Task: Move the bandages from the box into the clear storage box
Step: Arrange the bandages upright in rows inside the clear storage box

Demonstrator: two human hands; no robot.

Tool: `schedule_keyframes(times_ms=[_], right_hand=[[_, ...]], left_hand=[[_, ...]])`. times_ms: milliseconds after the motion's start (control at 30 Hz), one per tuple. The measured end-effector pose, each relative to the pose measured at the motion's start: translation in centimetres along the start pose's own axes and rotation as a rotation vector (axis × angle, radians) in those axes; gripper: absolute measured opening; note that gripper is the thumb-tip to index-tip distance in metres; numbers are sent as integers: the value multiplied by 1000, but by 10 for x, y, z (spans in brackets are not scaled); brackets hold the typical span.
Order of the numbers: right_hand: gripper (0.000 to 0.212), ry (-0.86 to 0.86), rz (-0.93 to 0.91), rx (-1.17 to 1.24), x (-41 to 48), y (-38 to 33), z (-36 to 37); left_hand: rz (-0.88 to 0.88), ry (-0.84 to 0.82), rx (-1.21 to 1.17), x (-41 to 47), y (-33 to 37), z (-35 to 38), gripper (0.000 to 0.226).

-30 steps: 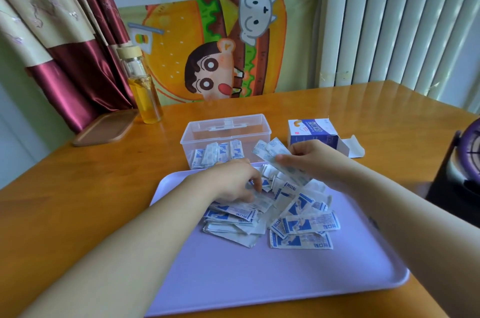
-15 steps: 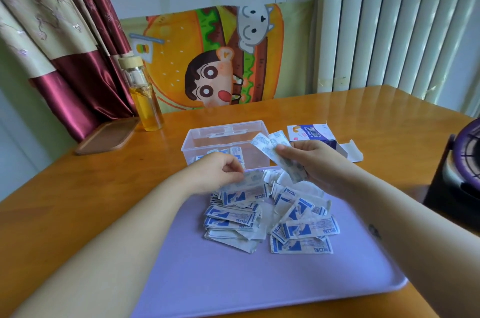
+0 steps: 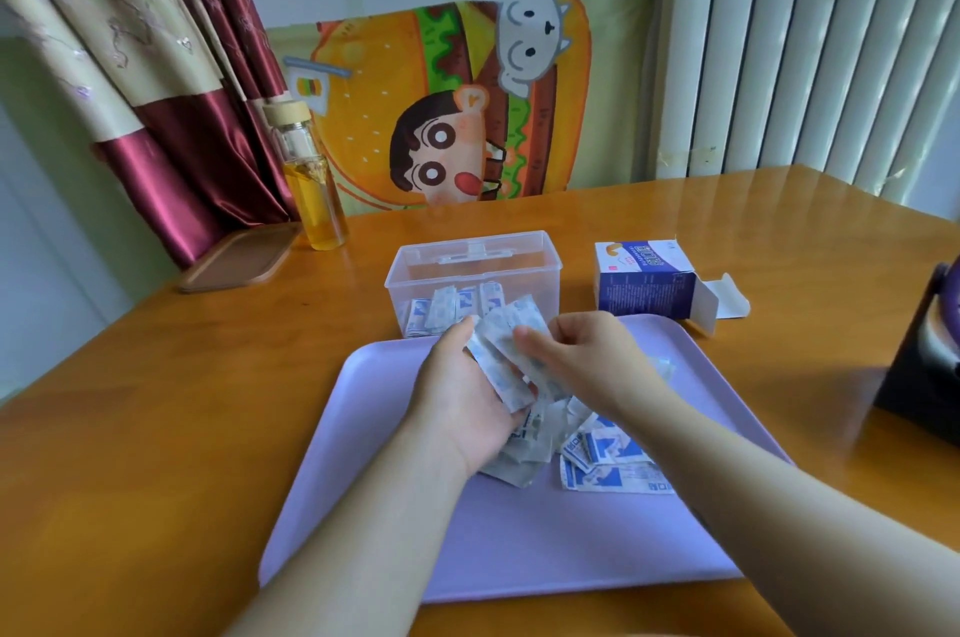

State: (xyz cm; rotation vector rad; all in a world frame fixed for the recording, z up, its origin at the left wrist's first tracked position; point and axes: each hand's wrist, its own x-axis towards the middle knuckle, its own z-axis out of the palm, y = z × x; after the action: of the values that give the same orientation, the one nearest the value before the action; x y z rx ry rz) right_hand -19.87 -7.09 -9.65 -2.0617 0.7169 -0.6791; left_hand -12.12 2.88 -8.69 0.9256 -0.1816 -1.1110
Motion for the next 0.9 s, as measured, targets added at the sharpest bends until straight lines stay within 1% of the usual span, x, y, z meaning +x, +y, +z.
schedule_keyframes(times_ms=[67, 133, 200, 267, 333, 400, 433, 467, 533, 567, 600, 633, 667, 733, 800, 833, 900], right_hand=[[53, 37, -41, -117, -3, 0, 4], [55, 43, -69, -307, -9, -4, 7], [54, 12, -89, -502, -14, -10, 7], [53, -42, -133, -651, -19, -15, 4], [54, -59, -223, -766, -21, -16, 2], [58, -75, -342, -813, -24, -20, 0], [59, -91, -355, -782, -26, -24, -2], [57, -117, -330, -674, -23, -26, -8], [44, -193, -226, -391, -17, -28, -28], [38, -260, -216, -355, -13, -25, -37], [29, -361, -219, -419, -9, -22, -48], [17, -464, -227, -540, -6, -16, -55], [15, -552, -231, -668, -5, -11, -58], [34, -657, -223, -813, -3, 0, -61], [46, -729, -206, -850, -6, 5, -59], [48, -761, -203, -867, -6, 6, -57], [45, -783, -208, -902, -5, 9, -52]], left_hand=[[-26, -37, -5, -5, -6, 1, 50], [-45, -28, 26, -8, -13, 3, 42], [-59, -17, -1, -10, -16, 5, 32], [-67, -24, -55, -14, -17, 6, 28], [-78, -38, -105, -16, -18, 6, 26], [-71, -13, -164, -18, -20, 7, 27], [-56, 1, -204, -18, -21, 7, 26], [-33, 18, -247, -17, -20, 7, 25], [17, 65, -341, -18, -18, 4, 22], [35, 81, -378, -19, -16, 2, 22], [46, 83, -407, -20, -13, 0, 22], [50, 82, -434, -21, -11, -3, 22], [47, 90, -461, -22, -10, -6, 23], [39, 102, -480, -23, -8, -9, 22], [32, 112, -471, -25, -9, -11, 21], [30, 108, -461, -26, -9, -11, 20], [27, 97, -445, -27, -11, -15, 20]])
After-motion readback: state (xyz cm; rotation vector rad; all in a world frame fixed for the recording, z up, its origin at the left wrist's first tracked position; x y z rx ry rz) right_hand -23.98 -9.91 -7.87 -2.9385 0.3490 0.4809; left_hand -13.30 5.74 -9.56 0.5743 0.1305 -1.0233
